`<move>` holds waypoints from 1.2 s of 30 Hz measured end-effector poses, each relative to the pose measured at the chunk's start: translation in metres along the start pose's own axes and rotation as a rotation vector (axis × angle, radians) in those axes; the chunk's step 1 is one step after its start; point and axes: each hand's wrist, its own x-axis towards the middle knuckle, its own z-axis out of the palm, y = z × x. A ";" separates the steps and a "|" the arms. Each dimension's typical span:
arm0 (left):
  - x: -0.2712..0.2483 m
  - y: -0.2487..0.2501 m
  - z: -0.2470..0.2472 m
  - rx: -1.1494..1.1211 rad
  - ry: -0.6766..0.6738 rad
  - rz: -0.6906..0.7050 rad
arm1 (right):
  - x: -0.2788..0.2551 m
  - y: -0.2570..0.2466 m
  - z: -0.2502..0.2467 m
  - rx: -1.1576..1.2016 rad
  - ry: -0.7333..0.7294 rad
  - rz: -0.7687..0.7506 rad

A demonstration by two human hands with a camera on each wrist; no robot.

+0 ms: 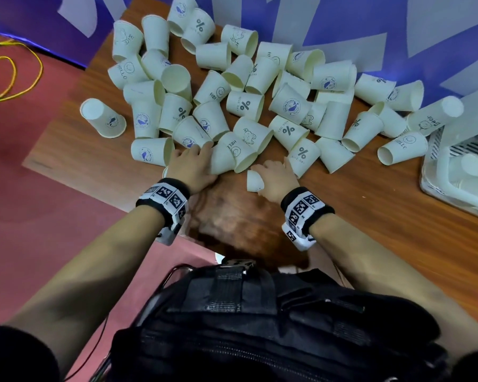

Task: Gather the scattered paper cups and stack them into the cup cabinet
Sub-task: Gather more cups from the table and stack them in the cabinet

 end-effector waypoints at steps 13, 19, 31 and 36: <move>-0.001 0.014 -0.038 -0.440 0.216 -0.024 | -0.029 0.022 -0.025 0.874 0.305 0.174; 0.014 0.053 -0.056 -0.493 0.208 0.054 | -0.064 0.059 -0.034 1.193 0.446 0.296; 0.036 0.179 -0.036 -0.525 0.095 0.228 | -0.144 0.158 0.000 1.361 0.609 0.564; 0.037 0.241 -0.030 -0.494 0.030 0.257 | -0.184 0.201 0.003 1.405 0.715 0.660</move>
